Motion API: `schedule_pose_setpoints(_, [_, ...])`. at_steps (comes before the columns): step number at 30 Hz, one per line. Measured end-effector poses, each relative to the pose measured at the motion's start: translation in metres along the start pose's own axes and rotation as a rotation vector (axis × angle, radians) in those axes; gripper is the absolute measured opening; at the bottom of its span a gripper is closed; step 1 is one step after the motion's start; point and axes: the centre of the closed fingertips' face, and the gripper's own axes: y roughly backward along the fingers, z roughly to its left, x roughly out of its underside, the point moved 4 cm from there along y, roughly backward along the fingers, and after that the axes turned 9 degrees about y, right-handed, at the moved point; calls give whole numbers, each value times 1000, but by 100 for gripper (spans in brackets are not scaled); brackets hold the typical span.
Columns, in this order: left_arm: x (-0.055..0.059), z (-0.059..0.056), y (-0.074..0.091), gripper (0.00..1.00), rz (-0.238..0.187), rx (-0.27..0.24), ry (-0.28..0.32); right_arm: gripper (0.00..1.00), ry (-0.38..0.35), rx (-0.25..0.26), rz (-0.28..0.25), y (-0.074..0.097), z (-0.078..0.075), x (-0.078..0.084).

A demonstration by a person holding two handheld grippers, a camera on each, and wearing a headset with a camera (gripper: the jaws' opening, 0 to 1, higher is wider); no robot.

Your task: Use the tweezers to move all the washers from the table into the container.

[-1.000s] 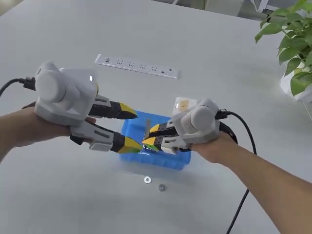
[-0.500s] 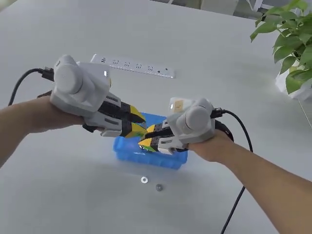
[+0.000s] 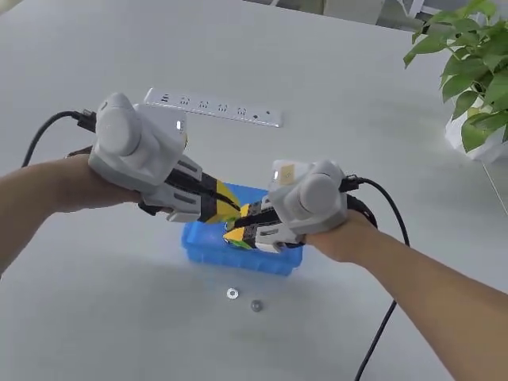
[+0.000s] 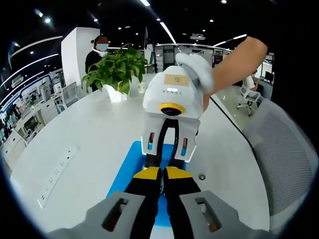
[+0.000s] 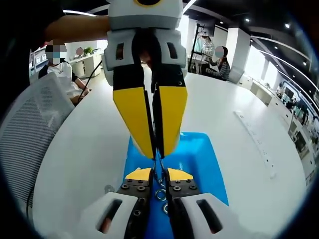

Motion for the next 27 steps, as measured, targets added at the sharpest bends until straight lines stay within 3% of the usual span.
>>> schedule_pose_setpoints(15, [-1,2,0,5,-5,-10,18,16,-44,25,5,11,0,4])
schedule_pose_setpoints(27, [0,1,2,5,19,-14,26,28,-121,95,9,34,-2,5])
